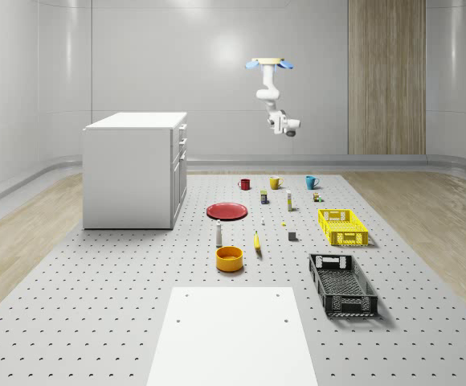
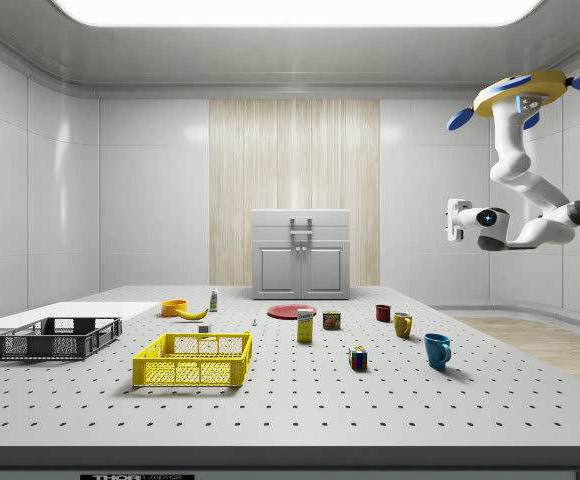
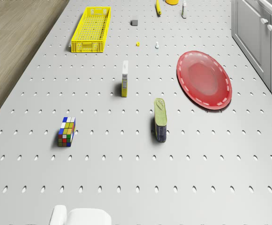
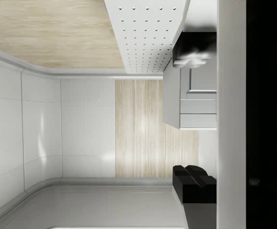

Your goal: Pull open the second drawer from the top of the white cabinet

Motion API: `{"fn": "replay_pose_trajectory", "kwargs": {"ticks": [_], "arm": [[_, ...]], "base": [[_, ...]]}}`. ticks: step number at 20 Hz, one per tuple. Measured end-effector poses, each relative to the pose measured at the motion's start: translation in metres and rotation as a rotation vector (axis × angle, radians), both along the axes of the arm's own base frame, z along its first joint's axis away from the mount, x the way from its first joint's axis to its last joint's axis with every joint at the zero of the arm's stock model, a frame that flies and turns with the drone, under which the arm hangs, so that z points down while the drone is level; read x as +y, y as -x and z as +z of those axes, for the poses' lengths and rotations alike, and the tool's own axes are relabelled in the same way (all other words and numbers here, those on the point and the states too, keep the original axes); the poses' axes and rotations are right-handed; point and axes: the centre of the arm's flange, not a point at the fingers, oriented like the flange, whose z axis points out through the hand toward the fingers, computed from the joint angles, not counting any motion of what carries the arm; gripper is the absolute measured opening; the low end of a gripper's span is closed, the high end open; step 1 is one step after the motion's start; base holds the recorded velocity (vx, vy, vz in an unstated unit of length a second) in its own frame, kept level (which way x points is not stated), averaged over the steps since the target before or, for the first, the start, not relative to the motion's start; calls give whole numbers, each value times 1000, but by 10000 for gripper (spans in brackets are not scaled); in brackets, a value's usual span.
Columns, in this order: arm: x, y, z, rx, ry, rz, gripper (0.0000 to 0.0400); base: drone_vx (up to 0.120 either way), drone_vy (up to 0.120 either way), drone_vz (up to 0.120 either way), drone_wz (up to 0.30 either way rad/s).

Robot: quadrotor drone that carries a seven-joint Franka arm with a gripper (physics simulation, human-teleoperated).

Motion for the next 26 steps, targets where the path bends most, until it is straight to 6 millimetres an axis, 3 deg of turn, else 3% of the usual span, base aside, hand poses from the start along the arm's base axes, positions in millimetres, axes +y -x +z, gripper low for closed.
{"fn": "replay_pose_trajectory", "kwargs": {"ticks": [5,12,22,26], "arm": [[0,0,-1,0,-13,0,300],[0,0,-2,1,-19,0,300],[0,0,-2,1,-21,0,300],[0,0,-2,1,-22,0,300]], "base": [[120,-120,104,0],[120,-6,0,0],[120,0,-112,0],[120,0,-20,0]]}}
